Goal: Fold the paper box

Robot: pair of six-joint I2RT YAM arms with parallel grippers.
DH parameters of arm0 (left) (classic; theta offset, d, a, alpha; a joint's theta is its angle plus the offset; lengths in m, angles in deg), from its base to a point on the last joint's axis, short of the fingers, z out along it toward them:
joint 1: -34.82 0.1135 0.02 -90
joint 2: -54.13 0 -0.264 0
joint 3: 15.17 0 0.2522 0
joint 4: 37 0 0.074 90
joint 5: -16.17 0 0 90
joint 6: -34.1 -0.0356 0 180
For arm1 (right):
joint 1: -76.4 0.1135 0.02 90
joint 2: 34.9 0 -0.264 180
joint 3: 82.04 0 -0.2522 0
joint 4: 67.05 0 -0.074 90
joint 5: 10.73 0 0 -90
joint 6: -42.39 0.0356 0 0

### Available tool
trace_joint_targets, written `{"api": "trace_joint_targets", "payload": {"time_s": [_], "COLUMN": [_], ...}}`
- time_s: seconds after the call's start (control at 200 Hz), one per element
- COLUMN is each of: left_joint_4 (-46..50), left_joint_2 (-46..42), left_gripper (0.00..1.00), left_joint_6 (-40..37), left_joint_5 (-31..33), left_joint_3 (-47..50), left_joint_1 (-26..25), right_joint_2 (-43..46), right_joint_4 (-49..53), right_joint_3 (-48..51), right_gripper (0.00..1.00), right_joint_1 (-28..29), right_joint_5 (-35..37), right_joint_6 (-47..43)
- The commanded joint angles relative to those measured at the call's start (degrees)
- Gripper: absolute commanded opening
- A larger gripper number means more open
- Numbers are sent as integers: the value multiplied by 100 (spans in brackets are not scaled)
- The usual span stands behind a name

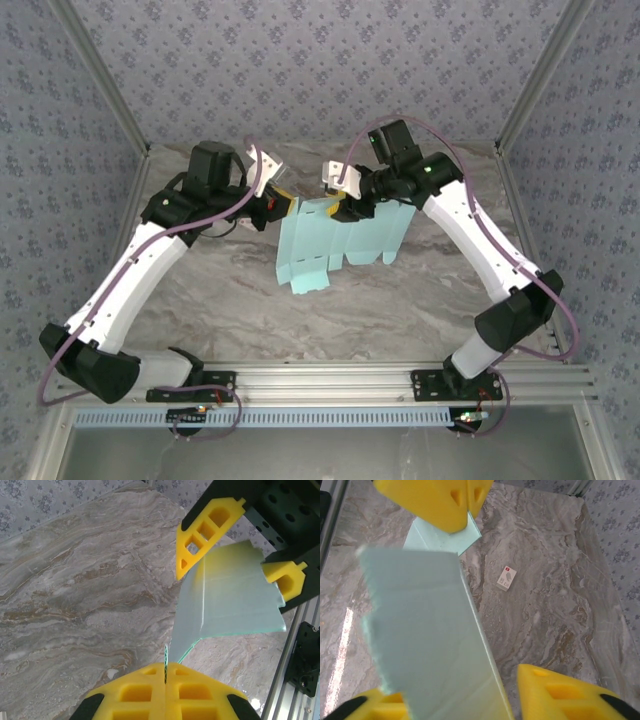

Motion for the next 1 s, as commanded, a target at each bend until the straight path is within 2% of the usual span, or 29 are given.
{"api": "trace_joint_targets", "payload": {"time_s": [0.0, 0.235, 0.295, 0.39, 0.53, 0.695, 0.83, 0.994], "left_joint_4": [-16, -85, -155, -352, -937, -2077, -2900, -3649], "left_joint_2": [-32, -30, -55, -120, -480, -1199, -1470, -1239], "left_gripper": [0, 3, 11, 34, 56, 76, 84, 88], "left_joint_6": [-131, -36, 14, 178, 634, 1495, 2081, 2720], "left_joint_5": [-63, 150, 214, 525, 936, 629, 298, -281], "left_joint_3": [-276, -264, -239, -152, 322, 1332, 1897, 1999], "left_joint_1": [-27, -29, -24, -1, 190, 574, 735, 946], "right_joint_2": [-90, -55, 0, 179, 761, 1649, 2171, 2516], "right_joint_4": [257, 369, 375, 120, -675, -2306, -3158, -3884], "right_joint_3": [-208, -189, -153, 42, 529, 1321, 1674, 1847], "right_gripper": [34, 12, 7, 3, 3, 2, 2, 2], "right_joint_1": [-43, -92, -136, -281, -811, -1682, -1951, -2011], "right_joint_5": [-124, -45, -79, -215, -801, -1515, -1474, -1454], "right_joint_6": [-31, 47, 79, 457, 1605, 3716, 4924, 5898]}}
